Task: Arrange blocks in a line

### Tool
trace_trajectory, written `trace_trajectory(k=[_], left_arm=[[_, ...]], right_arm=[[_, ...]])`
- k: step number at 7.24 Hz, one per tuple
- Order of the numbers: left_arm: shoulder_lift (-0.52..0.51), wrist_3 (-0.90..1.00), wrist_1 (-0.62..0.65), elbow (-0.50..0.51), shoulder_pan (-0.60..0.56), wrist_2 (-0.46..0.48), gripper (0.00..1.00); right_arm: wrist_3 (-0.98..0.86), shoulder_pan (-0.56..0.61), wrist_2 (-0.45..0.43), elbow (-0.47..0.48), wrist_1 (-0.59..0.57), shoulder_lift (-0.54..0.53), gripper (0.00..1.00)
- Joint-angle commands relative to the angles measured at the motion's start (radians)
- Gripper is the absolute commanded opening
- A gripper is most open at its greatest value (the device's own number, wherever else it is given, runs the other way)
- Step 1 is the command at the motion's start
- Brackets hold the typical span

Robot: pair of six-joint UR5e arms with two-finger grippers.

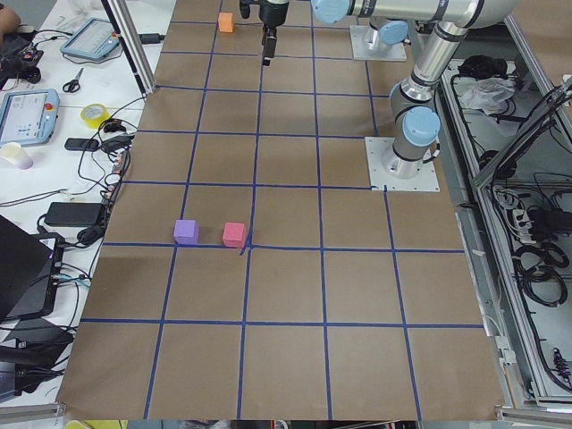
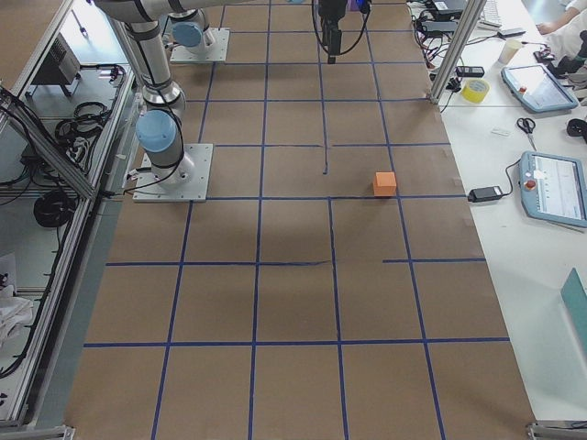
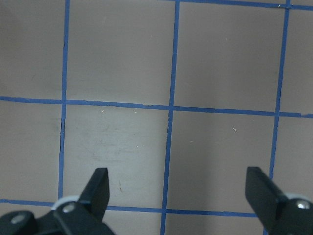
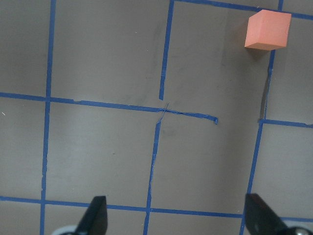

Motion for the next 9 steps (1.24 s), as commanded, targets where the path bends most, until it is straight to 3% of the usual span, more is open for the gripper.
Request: trace_trajectory(k=[1,5,7,9], left_arm=[[0.0,0.0,-0.002,0.0,-0.002,0.0,1.0],[0.002,0.0,-0.002,0.0,-0.002,0.005,1.0],[0.002,-0.002,-0.002,0.0,0.0,0.003,1.0],[0.0,-0.002,0.0,0.0,0.002,-0.003,1.0]], right_arm=[[-0.001,-0.001,0.0,0.0,-0.027,-0.001,1.0],[-0.021,-0.036,-0.001,0.006,-0.073,0.034,1.0],[-0.024,-0.114,-0.001,0.0,-0.133,0.086,1.0],[-0.03,-0.14,-0.004,0.004,-0.281,0.194,1.0]])
